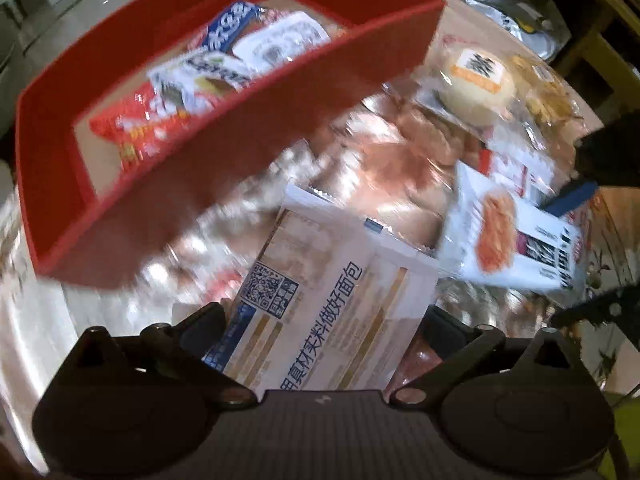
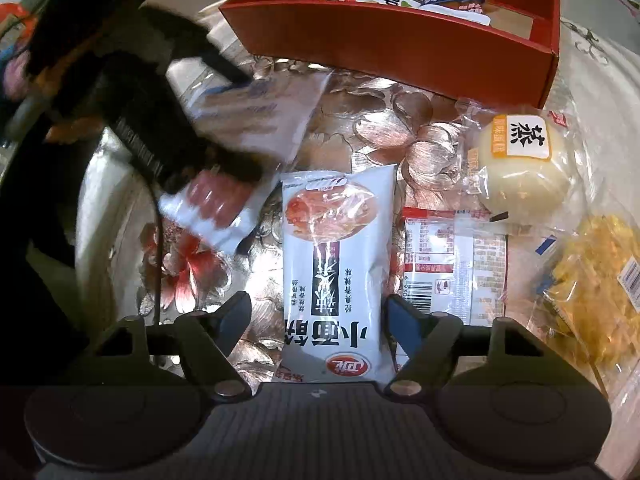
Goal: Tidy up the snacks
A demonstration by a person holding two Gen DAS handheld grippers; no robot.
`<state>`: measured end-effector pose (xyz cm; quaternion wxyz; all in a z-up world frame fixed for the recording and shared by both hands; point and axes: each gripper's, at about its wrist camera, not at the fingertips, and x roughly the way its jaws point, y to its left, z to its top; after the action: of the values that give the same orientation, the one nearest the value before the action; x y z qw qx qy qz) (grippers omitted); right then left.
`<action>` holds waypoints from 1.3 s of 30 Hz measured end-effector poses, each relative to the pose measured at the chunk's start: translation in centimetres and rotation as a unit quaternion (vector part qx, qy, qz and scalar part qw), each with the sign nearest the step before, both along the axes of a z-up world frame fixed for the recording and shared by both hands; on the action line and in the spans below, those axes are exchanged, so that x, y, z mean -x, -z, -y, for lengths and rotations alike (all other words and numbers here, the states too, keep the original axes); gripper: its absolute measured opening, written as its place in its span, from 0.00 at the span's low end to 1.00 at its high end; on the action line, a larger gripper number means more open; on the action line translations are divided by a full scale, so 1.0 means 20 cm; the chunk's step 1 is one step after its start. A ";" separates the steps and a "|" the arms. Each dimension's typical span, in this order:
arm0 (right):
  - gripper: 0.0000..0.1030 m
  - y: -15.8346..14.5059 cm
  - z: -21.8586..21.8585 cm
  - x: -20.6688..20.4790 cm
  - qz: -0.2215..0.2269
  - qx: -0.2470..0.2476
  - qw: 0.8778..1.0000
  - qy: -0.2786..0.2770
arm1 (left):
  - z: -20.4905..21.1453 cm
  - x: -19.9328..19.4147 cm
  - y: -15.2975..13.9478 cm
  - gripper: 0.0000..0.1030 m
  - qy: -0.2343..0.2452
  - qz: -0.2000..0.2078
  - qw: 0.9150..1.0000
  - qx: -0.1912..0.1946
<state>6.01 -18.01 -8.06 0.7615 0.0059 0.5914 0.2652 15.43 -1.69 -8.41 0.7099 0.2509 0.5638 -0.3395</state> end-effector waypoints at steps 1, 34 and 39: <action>0.78 0.00 0.00 0.00 -0.001 -0.001 1.000 0.002 | 0.00 0.05 0.01 0.96 -0.011 0.006 1.000 -0.003; 0.90 0.03 -0.19 0.03 0.078 0.074 0.994 0.007 | -0.20 0.42 0.08 0.97 -0.331 0.075 0.940 0.022; 0.99 0.05 -0.24 0.03 0.092 0.084 0.992 0.021 | -0.19 0.42 0.08 0.97 -0.342 0.071 0.937 0.016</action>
<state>5.41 -13.29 -9.07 0.8156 -0.0702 0.5393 0.1976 7.07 2.21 -9.96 0.8252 0.0550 0.5582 -0.0671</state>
